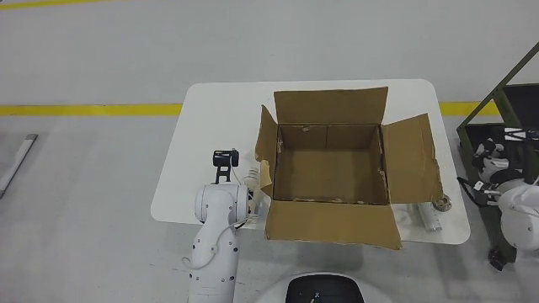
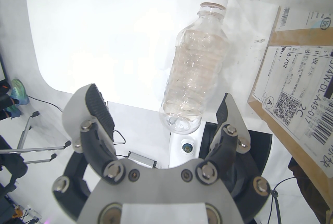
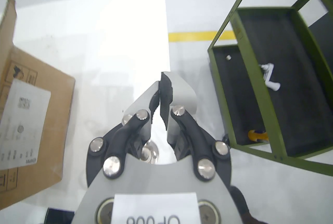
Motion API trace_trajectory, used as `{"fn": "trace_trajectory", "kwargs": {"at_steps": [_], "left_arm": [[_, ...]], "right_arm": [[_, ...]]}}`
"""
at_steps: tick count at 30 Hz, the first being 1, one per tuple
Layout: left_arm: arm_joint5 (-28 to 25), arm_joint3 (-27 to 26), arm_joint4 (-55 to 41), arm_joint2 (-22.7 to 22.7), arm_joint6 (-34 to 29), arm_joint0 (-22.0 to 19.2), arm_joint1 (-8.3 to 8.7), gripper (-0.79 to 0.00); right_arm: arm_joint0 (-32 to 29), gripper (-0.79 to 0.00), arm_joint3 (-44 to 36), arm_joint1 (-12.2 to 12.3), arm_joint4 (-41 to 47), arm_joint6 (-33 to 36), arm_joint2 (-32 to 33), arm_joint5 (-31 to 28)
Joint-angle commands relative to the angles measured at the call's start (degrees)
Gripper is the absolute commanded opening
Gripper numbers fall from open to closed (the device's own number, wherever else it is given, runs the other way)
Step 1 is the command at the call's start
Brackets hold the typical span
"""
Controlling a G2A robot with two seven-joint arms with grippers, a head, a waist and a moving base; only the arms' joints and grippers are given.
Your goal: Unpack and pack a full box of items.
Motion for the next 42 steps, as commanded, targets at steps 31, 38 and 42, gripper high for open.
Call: {"fn": "trace_trajectory", "kwargs": {"at_steps": [31,38,42], "left_arm": [[-0.06,0.01,-0.07,0.00,0.45,0.13,0.01,0.000],[-4.53,-2.85,-0.07,-0.25,2.19,2.80,0.50,0.000],[-9.27,-5.07,-0.77,-1.76,1.16,3.54,1.01,0.000]], "right_arm": [[-3.71,-0.785,-2.20,-1.40,11.92,-35.62,1.07,-6.89],[-3.71,-0.785,-2.20,-1.40,11.92,-35.62,1.07,-6.89],[-3.71,-0.785,-2.20,-1.40,11.92,-35.62,1.07,-6.89]]}}
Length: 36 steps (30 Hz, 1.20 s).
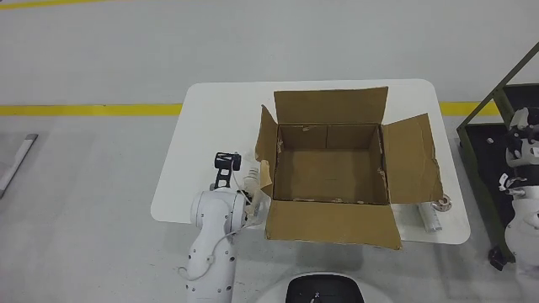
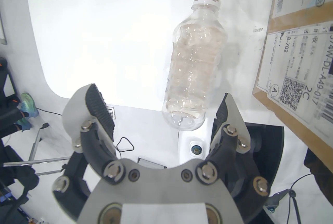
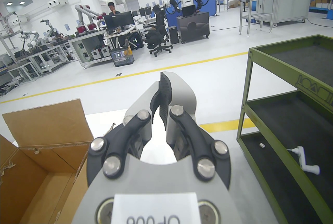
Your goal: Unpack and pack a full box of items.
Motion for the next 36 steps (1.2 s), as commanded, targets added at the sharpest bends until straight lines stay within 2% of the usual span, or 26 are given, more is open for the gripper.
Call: {"fn": "trace_trajectory", "kwargs": {"at_steps": [1,6,13,24,36], "left_arm": [[-2.52,-0.65,0.15,-0.48,-0.27,0.16,0.25,0.000],[-9.06,-0.77,0.30,-1.21,-1.65,0.66,0.91,0.000],[-10.87,0.21,-0.47,0.20,-1.54,0.90,1.15,0.000],[-7.93,5.52,-3.51,2.48,-1.18,-1.43,1.01,0.000],[-5.59,12.27,-12.98,-0.20,-2.85,-5.65,1.23,0.000]], "right_arm": [[0.00,-0.785,0.00,0.00,0.00,0.00,0.00,0.00],[0.00,-0.785,0.00,0.00,0.00,0.00,0.00,0.00],[0.00,-0.785,0.00,0.00,0.00,0.00,0.00,0.00],[0.00,-0.785,0.00,0.00,0.00,0.00,0.00,0.00],[0.00,-0.785,0.00,0.00,0.00,0.00,0.00,0.00]]}}
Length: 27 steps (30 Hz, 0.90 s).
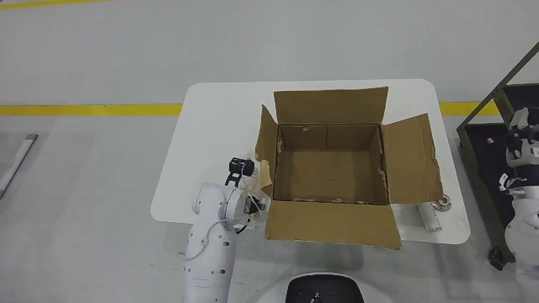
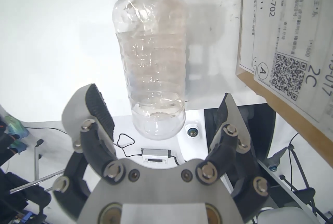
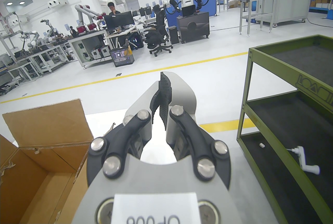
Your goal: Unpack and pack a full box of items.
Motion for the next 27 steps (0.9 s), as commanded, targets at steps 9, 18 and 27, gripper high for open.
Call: {"fn": "trace_trajectory", "kwargs": {"at_steps": [9,18,27], "left_arm": [[-0.41,3.59,-1.84,0.61,-1.34,-2.08,0.47,-0.099],[-0.70,5.65,-2.10,1.57,-2.15,-2.94,0.96,-0.323],[-0.04,6.13,-2.24,2.20,-2.21,-3.12,1.44,-0.785]], "right_arm": [[0.00,-0.785,0.00,0.00,0.00,0.00,0.00,0.00],[0.00,-0.785,0.00,0.00,0.00,0.00,0.00,0.00],[0.00,-0.785,0.00,0.00,0.00,0.00,0.00,0.00]]}}
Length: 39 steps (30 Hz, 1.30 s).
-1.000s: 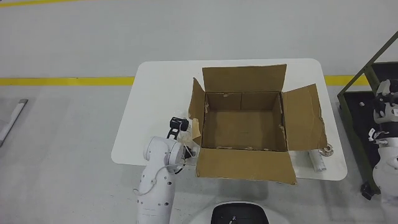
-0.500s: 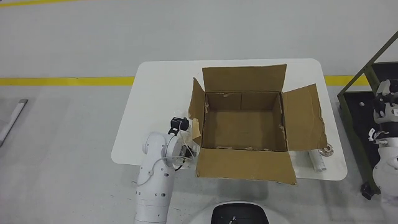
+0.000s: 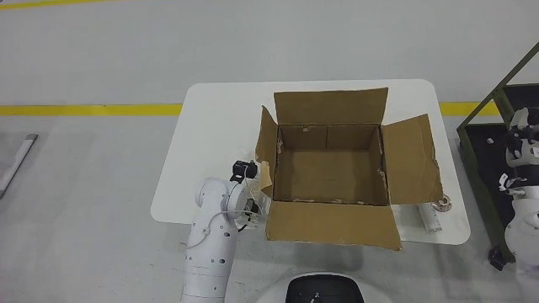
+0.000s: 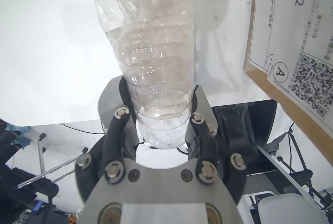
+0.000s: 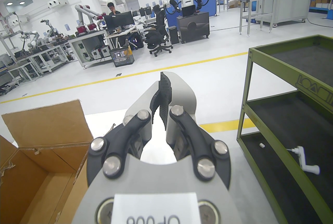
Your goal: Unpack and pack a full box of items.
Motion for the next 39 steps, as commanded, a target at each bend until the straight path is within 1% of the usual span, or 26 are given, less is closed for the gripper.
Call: {"fn": "trace_trajectory", "kwargs": {"at_steps": [1,4,7,12,17,19,24,28,31,33,35,36,39], "left_arm": [[0.24,-0.37,0.00,-0.04,0.05,0.11,0.11,-0.785],[0.78,-1.59,0.17,-0.33,-0.27,0.42,0.35,-0.785],[1.54,-4.24,1.00,-1.08,-0.55,1.12,0.68,-0.785],[2.57,-10.80,1.87,-3.58,-1.77,2.58,1.35,-0.785],[4.09,-22.06,1.35,-6.81,-2.68,3.72,1.92,-0.785],[5.89,-28.44,0.06,-8.17,-3.04,3.50,2.02,-0.785],[7.29,-39.28,-3.74,-7.31,-4.13,2.12,2.02,-0.785],[7.69,-45.72,-8.07,-4.21,-3.96,-0.33,1.88,-0.785],[9.70,-48.01,-14.46,-1.79,-4.15,-2.15,1.61,-0.785],[9.42,-48.93,-17.88,-0.37,-4.15,-3.52,1.63,-0.785],[9.83,-48.79,-21.76,1.25,-4.15,-4.51,1.64,-0.785],[9.82,-48.70,-22.00,1.75,-4.15,-5.28,1.73,-0.785],[10.72,-46.37,-25.69,3.98,-4.15,-7.51,1.88,-0.785]], "right_arm": [[0.00,-0.785,0.00,0.00,0.00,0.00,0.00,0.00],[0.00,-0.785,0.00,0.00,0.00,0.00,0.00,0.00],[0.00,-0.785,0.00,0.00,0.00,0.00,0.00,0.00],[0.00,-0.785,0.00,0.00,0.00,0.00,0.00,0.00],[0.00,-0.785,0.00,0.00,0.00,0.00,0.00,0.00],[0.00,-0.785,0.00,0.00,0.00,0.00,0.00,0.00],[0.00,-0.785,0.00,0.00,0.00,0.00,0.00,0.00],[0.00,-0.785,0.00,0.00,0.00,0.00,0.00,0.00],[0.00,-0.785,0.00,0.00,0.00,0.00,0.00,0.00],[0.00,-0.785,0.00,0.00,0.00,0.00,0.00,0.00],[0.00,-0.785,0.00,0.00,0.00,0.00,0.00,0.00],[0.00,-0.785,0.00,0.00,0.00,0.00,0.00,0.00],[0.00,-0.785,0.00,0.00,0.00,0.00,0.00,0.00]]}}
